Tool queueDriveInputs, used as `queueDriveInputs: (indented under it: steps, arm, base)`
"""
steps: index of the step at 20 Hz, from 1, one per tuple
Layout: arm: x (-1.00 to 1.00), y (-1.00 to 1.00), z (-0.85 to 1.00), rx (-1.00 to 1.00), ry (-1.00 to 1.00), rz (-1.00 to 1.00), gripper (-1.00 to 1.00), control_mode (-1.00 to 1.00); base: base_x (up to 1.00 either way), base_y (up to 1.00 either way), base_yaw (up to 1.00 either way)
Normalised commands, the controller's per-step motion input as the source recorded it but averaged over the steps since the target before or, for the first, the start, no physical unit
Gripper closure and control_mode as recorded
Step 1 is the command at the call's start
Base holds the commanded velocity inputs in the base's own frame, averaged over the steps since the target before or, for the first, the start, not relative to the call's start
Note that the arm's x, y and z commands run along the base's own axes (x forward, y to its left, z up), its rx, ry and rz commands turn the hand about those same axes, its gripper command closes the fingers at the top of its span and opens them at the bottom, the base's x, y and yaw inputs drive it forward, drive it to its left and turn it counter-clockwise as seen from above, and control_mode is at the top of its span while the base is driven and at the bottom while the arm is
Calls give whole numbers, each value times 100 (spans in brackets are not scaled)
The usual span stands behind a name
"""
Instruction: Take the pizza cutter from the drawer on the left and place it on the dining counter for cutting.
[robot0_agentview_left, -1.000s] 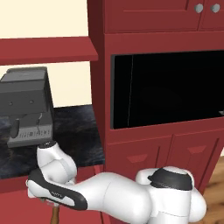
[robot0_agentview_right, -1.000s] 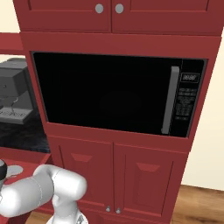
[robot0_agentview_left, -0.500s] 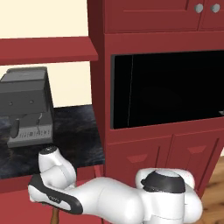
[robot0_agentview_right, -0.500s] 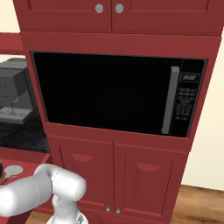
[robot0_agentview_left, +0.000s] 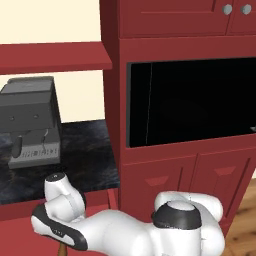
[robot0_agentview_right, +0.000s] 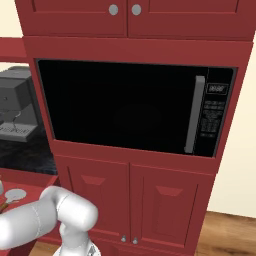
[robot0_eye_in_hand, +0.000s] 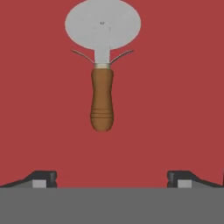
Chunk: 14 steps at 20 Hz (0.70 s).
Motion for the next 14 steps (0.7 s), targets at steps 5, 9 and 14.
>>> queueDriveInputs:
  steps: [5,9,14]
  arm:
    - [21,17,-18,0,0,0,-100,-100]
    - [32,7,-21,0,0,0,-100,-100]
    - [9,1,-20,0,0,0,-100,-100]
  base:
    - [0,0,0]
    - [0,0,0]
    - [0,0,0]
